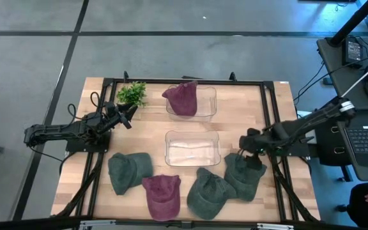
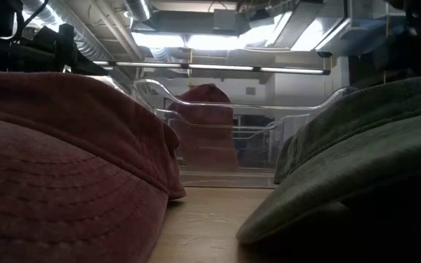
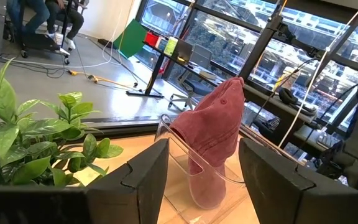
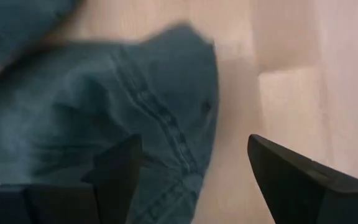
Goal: Pick & Place hat
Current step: Put the right black cap into the bottom transparent bin
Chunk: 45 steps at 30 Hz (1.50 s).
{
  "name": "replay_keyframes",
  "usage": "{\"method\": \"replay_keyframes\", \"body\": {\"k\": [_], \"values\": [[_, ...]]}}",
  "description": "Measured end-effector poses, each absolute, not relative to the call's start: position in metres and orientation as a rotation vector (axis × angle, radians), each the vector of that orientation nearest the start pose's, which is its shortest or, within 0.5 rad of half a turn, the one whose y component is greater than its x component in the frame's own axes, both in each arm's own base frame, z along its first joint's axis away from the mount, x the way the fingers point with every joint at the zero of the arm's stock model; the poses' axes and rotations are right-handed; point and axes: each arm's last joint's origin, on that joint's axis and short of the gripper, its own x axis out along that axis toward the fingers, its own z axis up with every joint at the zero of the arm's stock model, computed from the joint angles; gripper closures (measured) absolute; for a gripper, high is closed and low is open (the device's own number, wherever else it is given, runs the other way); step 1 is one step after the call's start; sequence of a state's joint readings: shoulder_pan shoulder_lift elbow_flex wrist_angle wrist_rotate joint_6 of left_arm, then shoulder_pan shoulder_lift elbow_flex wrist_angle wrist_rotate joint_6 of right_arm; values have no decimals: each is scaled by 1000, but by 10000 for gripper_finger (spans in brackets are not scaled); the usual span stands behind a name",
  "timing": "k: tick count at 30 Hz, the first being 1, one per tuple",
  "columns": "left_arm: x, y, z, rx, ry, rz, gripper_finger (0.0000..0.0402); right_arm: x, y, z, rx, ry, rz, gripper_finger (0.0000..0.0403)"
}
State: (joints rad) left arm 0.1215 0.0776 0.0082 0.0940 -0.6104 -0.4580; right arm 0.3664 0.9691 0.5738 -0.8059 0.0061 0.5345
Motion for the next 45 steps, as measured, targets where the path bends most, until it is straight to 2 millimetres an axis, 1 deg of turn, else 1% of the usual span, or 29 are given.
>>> {"method": "replay_keyframes", "body": {"k": [3, 6, 12, 15, 17, 19, 21, 28, 29, 30, 34, 36, 39, 42, 44, 45], "values": [[94, 28, 169, -444, -192, 713, 212, 140, 58, 173, 237, 1305, -79, 111], [94, 28, 169, -444, -192, 713, 211, 139, 61, 159, 239, 1369, -109, 111], [94, 28, 169, -443, -191, 714, 212, 143, 70, 141, 260, 1434, -56, 111], [94, 28, 169, -443, -191, 714, 212, 144, 72, 134, 222, 1454, -91, 113], [94, 28, 169, -444, -191, 714, 211, 145, 73, 130, 203, 1472, -114, 123], [94, 28, 169, -443, -191, 714, 210, 146, 73, 127, 191, 1489, -128, 145], [94, 28, 169, -443, -191, 714, 211, 147, 73, 125, 181, 1497, -140, 177], [94, 28, 169, -443, -191, 714, 210, 150, 74, 125, 191, 1473, -134, 334], [94, 28, 169, -443, -191, 714, 210, 151, 75, 127, 193, 1467, -131, 355], [94, 28, 169, -443, -191, 714, 210, 152, 75, 130, 194, 1460, -127, 367], [94, 28, 169, -445, -192, 713, 212, 154, 75, 149, 148, 1454, -148, 367], [94, 28, 169, -447, -193, 713, 212, 156, 76, 169, 125, 1459, -154, 367], [94, 28, 170, -455, -200, 711, 210, 153, 74, 197, 77, 1526, -179, 367], [94, 28, 170, -501, -224, 706, 210, 154, 74, 234, 48, 1527, -186, 367], [94, 28, 170, -518, -229, 705, 212, 152, 72, 258, 1, 1539, -213, 367], [94, 28, 170, -521, -231, 704, 212, 152, 71, 271, -19, 1518, -225, 367]]}}
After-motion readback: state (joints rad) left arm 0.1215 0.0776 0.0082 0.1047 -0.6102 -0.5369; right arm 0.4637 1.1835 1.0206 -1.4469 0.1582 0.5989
